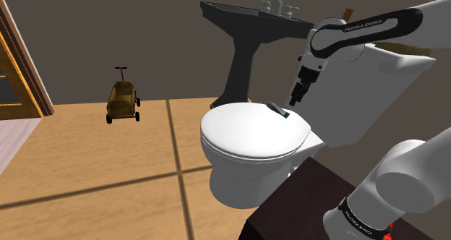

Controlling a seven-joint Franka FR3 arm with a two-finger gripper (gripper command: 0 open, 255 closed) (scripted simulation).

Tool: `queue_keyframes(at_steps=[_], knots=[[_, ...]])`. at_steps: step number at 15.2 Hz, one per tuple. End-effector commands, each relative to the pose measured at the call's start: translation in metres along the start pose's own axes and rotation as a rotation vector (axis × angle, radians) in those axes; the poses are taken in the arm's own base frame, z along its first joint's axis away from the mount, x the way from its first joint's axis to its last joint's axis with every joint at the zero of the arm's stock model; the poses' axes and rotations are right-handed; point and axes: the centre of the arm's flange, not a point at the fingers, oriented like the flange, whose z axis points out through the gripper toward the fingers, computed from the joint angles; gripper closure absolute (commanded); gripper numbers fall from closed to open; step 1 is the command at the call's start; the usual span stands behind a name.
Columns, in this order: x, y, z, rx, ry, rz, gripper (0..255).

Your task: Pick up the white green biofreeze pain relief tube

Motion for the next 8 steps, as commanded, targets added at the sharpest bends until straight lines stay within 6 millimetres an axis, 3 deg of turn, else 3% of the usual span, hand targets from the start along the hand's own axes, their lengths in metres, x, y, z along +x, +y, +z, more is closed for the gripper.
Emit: queue_keyframes(at_steps=[1, 8], knots=[[0.008, 0.024, 0.012, -0.001, 0.005, -0.019, 0], [0.039, 0.101, 0.050, 0.003, 0.023, -0.080, 0]])
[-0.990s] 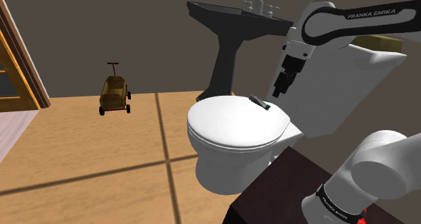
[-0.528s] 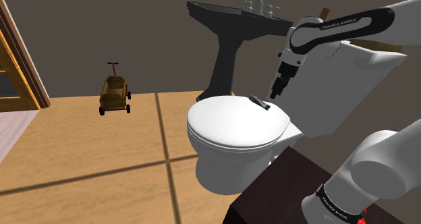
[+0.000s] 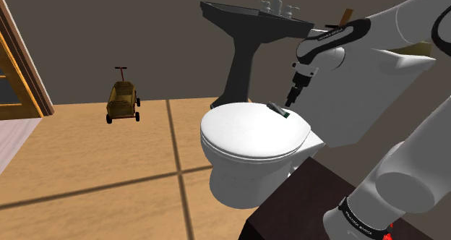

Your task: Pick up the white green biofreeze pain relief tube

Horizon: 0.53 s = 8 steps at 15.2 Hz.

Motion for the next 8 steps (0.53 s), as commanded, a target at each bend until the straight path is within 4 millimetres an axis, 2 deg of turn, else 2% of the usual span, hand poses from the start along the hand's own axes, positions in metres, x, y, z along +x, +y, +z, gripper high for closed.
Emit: queue_keyframes(at_steps=[1, 8], knots=[[0.007, 0.024, 0.011, 0.000, 0.005, -0.020, 0], [0.039, 0.101, 0.050, 0.004, 0.023, -0.081, 0]])
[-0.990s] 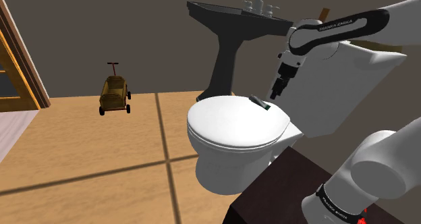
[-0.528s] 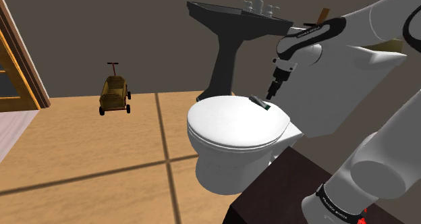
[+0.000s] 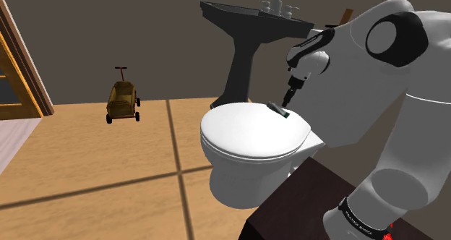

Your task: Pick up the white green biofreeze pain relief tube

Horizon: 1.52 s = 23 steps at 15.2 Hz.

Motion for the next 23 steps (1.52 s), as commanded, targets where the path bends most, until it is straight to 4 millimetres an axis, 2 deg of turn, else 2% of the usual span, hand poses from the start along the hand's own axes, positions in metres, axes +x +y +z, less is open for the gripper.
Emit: queue_keyframes(at_steps=[1, 7, 14, 16, 17, 23], knots=[[0.011, 0.022, 0.014, 0.002, 0.006, -0.020, 0], [0.037, 0.086, 0.046, 0.005, 0.020, -0.070, 0], [0.034, 0.091, 0.082, 0.005, 0.020, -0.070, 0], [0.034, 0.092, 0.085, 0.005, 0.020, -0.070, 0], [0.035, 0.091, 0.085, 0.005, 0.020, -0.070, 255], [0.035, 0.092, 0.085, 0.005, 0.020, -0.070, 255]])
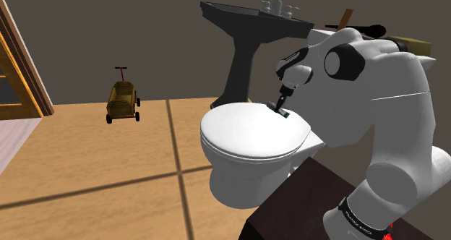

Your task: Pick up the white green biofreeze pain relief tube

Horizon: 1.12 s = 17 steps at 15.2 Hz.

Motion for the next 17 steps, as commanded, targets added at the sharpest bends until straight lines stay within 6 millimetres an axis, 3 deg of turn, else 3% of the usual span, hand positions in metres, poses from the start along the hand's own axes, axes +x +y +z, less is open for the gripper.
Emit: queue_keyframes(at_steps=[1, 3, 17], knots=[[0.000, 0.000, 0.001, 0.001, -0.001, 0.000, 255], [-0.001, 0.000, 0.001, 0.001, -0.001, 0.000, 255], [0.006, -0.010, -0.072, 0.001, -0.001, 0.000, 255]])
